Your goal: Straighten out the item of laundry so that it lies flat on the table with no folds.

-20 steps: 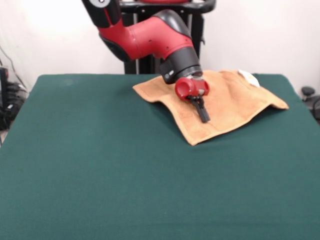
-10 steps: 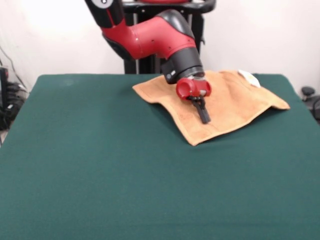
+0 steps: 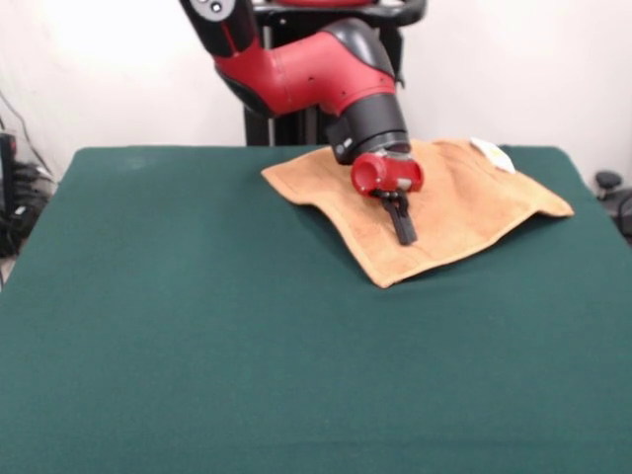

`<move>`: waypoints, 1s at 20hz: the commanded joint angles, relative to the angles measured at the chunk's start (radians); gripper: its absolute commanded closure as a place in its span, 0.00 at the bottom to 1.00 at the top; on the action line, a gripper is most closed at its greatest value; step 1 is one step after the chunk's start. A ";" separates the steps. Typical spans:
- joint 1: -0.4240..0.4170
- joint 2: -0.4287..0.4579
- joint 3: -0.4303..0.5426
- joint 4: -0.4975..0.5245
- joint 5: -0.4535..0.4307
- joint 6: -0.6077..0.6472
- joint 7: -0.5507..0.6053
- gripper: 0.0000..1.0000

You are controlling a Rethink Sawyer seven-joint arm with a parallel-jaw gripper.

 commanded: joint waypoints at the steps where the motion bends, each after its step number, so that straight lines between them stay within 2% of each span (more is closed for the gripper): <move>1: 0.065 0.149 0.153 -0.659 0.516 0.453 0.212 1.00; 10: 0.054 0.155 0.169 -0.666 0.488 0.432 0.221 1.00; 20: 0.023 0.111 0.187 -0.621 0.421 0.554 0.239 1.00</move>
